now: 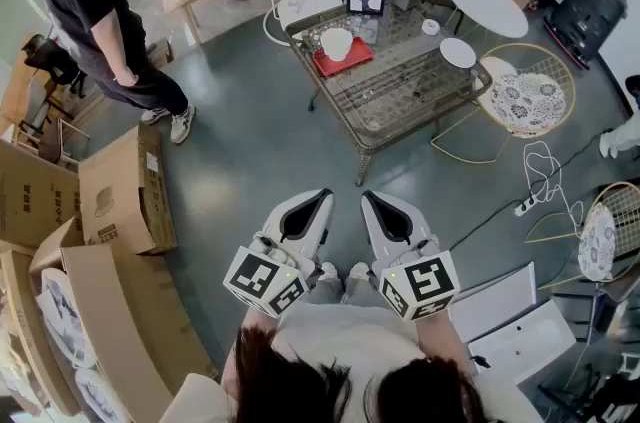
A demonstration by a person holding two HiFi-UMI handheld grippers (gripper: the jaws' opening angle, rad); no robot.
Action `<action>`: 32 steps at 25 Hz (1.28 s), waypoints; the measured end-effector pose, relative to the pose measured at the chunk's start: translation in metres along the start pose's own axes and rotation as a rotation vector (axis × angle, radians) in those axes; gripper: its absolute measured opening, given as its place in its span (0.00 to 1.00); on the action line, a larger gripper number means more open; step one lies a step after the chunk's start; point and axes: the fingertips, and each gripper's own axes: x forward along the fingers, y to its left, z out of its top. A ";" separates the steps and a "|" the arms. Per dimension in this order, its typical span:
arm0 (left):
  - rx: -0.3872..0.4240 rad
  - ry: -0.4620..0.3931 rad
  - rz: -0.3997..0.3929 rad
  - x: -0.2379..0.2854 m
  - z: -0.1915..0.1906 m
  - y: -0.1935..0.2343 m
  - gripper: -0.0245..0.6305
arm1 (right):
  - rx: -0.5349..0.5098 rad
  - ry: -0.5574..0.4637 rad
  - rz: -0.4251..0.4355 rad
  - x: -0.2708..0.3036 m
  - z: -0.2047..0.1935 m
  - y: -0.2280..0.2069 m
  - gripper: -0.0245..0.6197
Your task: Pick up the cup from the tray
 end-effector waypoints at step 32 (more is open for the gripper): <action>0.050 0.065 0.072 0.066 -0.020 0.007 0.19 | -0.019 -0.012 0.183 0.014 0.007 -0.066 0.41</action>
